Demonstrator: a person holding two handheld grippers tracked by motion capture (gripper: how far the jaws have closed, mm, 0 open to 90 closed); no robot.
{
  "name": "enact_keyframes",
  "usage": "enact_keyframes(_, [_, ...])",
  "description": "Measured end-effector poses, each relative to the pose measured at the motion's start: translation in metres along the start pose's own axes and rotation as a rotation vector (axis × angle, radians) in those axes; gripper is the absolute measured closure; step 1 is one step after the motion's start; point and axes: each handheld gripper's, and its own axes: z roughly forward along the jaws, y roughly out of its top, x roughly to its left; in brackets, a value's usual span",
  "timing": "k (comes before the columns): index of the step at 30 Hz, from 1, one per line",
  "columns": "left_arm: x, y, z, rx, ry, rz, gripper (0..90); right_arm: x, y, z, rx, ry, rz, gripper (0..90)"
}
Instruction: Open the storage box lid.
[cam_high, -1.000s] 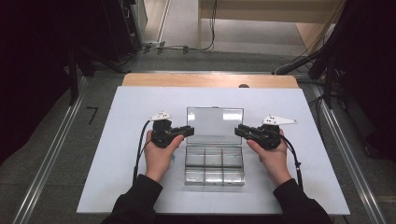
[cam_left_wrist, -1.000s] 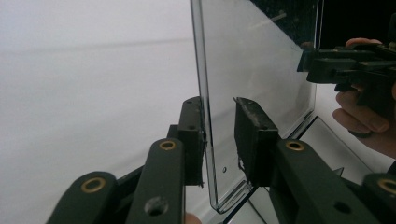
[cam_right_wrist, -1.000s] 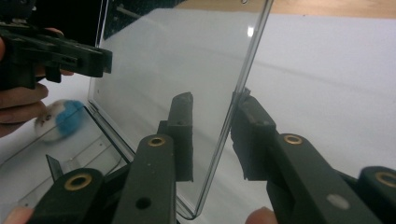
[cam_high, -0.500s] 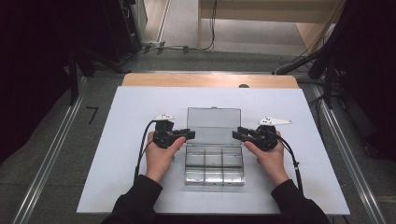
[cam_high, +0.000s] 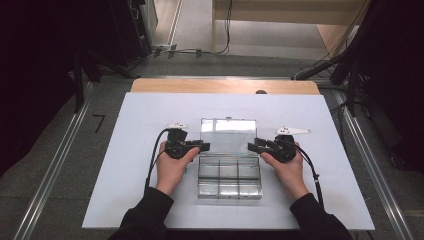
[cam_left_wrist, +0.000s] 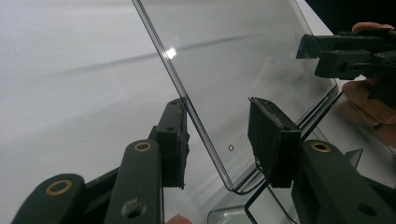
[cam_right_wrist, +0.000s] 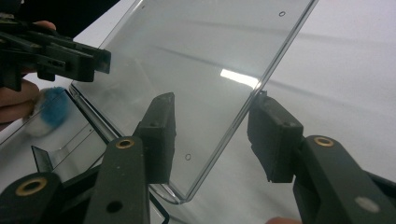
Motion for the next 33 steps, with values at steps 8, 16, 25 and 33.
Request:
enact_keyframes(8, [0.0015,-0.0005,0.0025,0.026,-0.006,-0.007,51.7,-0.0028,-0.0015,0.0020,0.018,0.008,0.032,46.5])
enact_keyframes(16, [0.0011,-0.0008,0.0043,0.045,0.018,-0.008,43.3,-0.0054,-0.0029,0.0045,0.043,0.028,0.062,41.3])
enact_keyframes(25, [-0.0003,-0.0015,0.0048,0.053,0.044,-0.008,31.9,-0.0064,-0.0035,0.0070,0.080,0.041,0.081,30.3])
enact_keyframes(33, [-0.0024,-0.0021,0.0024,0.041,0.054,0.007,20.8,-0.0071,-0.0013,0.0008,0.074,0.028,0.053,19.9])
